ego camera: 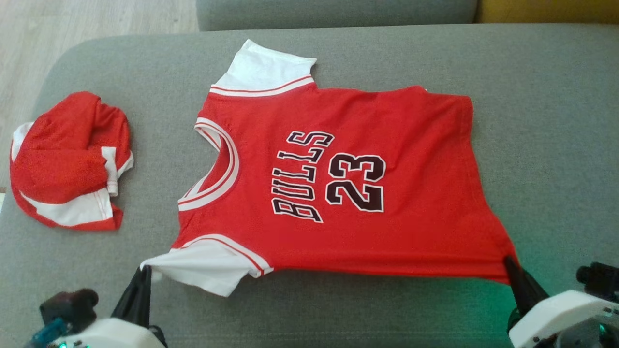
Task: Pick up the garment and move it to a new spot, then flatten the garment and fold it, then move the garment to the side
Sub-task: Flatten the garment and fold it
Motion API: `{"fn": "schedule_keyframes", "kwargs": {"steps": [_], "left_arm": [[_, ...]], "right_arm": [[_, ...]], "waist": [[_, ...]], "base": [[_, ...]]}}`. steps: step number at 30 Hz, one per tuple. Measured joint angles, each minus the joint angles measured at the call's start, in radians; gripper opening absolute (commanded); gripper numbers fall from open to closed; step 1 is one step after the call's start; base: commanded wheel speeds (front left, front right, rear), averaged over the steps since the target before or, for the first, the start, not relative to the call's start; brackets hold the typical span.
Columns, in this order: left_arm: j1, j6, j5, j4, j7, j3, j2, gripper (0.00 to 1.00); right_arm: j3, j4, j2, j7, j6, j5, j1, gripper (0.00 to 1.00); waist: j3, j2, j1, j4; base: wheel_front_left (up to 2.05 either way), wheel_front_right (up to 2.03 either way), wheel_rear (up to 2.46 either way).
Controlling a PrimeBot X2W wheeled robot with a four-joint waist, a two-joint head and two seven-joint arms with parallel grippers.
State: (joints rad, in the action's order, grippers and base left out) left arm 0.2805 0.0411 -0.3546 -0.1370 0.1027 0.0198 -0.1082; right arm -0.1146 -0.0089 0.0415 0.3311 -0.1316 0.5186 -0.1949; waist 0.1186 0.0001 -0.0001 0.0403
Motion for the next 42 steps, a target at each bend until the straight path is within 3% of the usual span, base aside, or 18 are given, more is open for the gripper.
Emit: {"fn": "schedule_keyframes", "kwargs": {"steps": [6, 14, 22, 30, 31, 33, 34, 35, 36, 42], "left_arm": [[-0.068, -0.026, -0.051, 0.024, 0.124, 0.003, -0.041, 0.00], [-0.313, -0.095, -0.151, 0.159, 0.327, 0.018, -0.112, 0.00], [-0.503, -0.139, -0.257, 0.306, 0.414, 0.037, -0.115, 0.00], [-0.620, -0.156, -0.292, 0.443, 0.408, 0.048, -0.119, 0.00], [-0.633, -0.157, -0.293, 0.458, 0.399, 0.051, -0.119, 0.00], [-0.658, -0.157, -0.294, 0.486, 0.379, 0.058, -0.119, 0.00], [-0.668, -0.159, -0.298, 0.498, 0.365, 0.061, -0.119, 0.08], [-0.676, -0.161, -0.297, 0.505, 0.336, 0.062, -0.119, 0.81], [-0.683, -0.161, -0.297, 0.513, 0.304, 0.062, -0.118, 1.00], [-0.694, -0.147, -0.206, 0.522, 0.025, 0.045, -0.108, 1.00]], "right_arm": [[-0.010, 0.002, -0.001, 0.168, 0.000, -0.038, 0.056, 0.00], [-0.001, 0.090, 0.000, 0.399, 0.000, -0.093, 0.335, 0.00], [-0.016, 0.165, 0.001, 0.439, 0.000, -0.095, 0.450, 0.00], [-0.018, 0.203, 0.002, 0.388, 0.000, -0.066, 0.530, 0.00], [-0.017, 0.207, 0.002, 0.367, 0.000, -0.062, 0.539, 0.05], [-0.010, 0.213, 0.003, 0.323, 0.000, -0.057, 0.552, 0.60], [-0.005, 0.216, 0.004, 0.306, 0.000, -0.053, 0.558, 1.00], [0.000, 0.216, 0.004, 0.281, 0.000, -0.049, 0.559, 1.00], [0.007, 0.216, 0.004, 0.253, 0.000, -0.042, 0.558, 1.00], [0.086, 0.158, 0.041, -0.017, 0.000, -0.059, 0.548, 1.00]], "waist": [[0.028, 0.0000, 0.0000, -0.008], [0.110, 0.0000, 0.0000, -0.018], [0.156, 0.0000, 0.0000, -0.008], [0.175, 0.0000, 0.0000, -0.023], [0.177, 0.0000, 0.0000, -0.024], [0.182, 0.0000, 0.0000, -0.026], [0.184, 0.0000, 0.0000, -0.026], [0.186, 0.0000, 0.0000, -0.026], [0.188, 0.0000, 0.0001, -0.025], [0.199, 0.0000, 0.0001, -0.023]], "base": [[0.00, 0.00, 0.00], [0.00, 0.00, 0.00], [0.00, 0.00, 0.00], [0.00, 0.00, 0.00], [0.00, 0.00, 0.00], [0.00, 0.00, 0.00], [0.00, 0.00, 0.00], [0.00, 0.00, 0.00], [0.00, 0.00, 0.00], [0.00, 0.00, 0.00]]}}
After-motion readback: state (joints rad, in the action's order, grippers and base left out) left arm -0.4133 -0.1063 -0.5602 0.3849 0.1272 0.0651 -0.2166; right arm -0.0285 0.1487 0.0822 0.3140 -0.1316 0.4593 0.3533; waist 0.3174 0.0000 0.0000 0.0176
